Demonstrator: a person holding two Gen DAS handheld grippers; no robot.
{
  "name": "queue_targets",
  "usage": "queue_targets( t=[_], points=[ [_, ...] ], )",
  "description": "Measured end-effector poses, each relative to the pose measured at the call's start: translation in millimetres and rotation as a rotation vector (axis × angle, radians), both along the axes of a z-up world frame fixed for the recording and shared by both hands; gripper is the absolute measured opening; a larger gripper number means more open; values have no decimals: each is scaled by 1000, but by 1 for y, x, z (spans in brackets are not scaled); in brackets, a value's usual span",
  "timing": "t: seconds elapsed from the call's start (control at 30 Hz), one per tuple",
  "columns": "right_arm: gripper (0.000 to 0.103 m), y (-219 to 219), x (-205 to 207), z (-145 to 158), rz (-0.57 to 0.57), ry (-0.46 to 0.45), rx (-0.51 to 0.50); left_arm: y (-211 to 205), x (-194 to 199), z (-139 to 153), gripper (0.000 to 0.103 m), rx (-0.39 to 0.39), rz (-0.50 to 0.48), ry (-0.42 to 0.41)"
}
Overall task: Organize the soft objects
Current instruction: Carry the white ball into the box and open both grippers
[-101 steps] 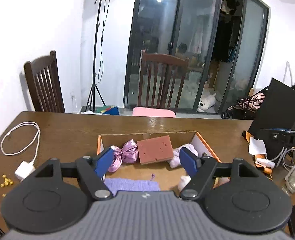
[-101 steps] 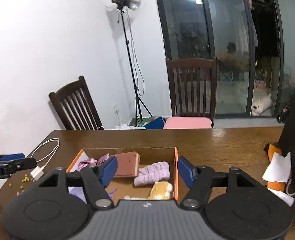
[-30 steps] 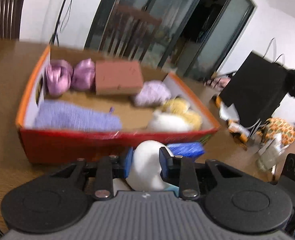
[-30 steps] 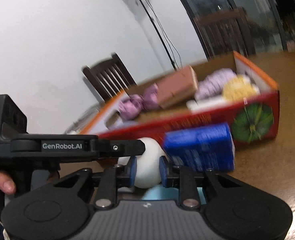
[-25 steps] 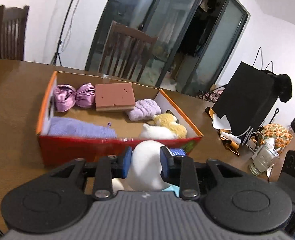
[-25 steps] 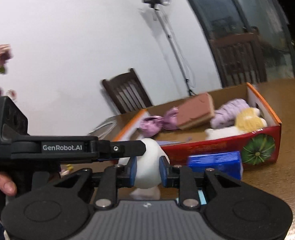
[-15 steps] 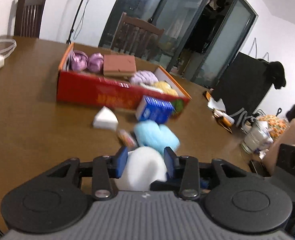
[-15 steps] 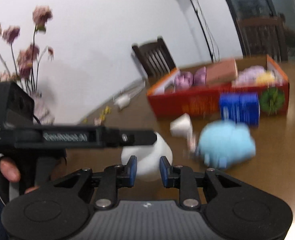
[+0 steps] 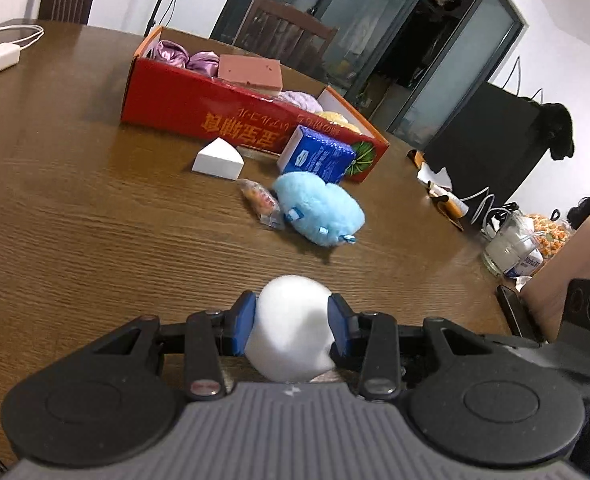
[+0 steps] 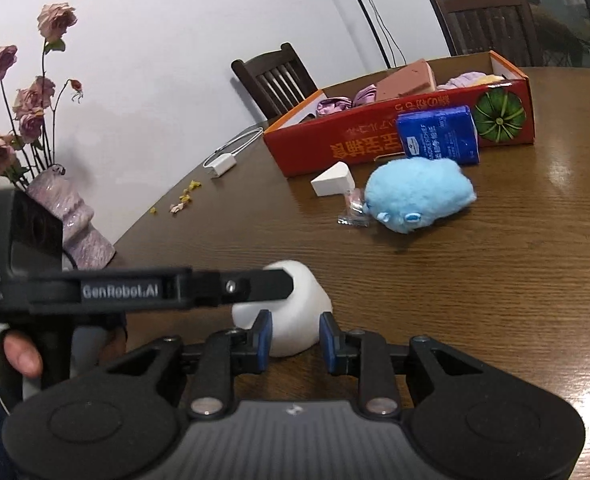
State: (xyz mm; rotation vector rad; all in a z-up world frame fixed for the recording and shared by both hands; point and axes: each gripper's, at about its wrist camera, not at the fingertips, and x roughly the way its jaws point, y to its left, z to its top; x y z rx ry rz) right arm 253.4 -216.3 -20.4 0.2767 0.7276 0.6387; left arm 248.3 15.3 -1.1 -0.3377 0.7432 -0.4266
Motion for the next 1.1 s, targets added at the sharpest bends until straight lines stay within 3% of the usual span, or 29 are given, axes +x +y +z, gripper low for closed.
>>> queue_targets(
  t=[0.2,0.33,0.53,0.63,0.8,0.87,0.93,1.03,1.1],
  points=[
    [21,5,10,3,4,7,18,7,11,1,39,-57,-4,20],
    [21,6,21,19,-1,-42,34,6,32,23,39,-78,-15,-42],
    [21,-1,81,70,-27,-182,15,-6,110,73,39,-92,-45,-182],
    [21,-6,132,93,-56,-221,21,-8,161,85,39,-117,-25,-189],
    [21,-6,226,88,-116,-137,24,-14,252,68,39,-126,16,-53],
    [21,-5,255,75,-130,-76,22,-18,274,55,38,-91,33,9],
    [20,-6,277,59,-140,16,19,-22,283,43,38,-59,25,48],
    [22,-7,283,41,-138,70,-20,-29,287,28,40,-3,1,91],
    [20,-7,283,35,-129,88,-45,-26,282,26,49,12,3,72]
  ],
)
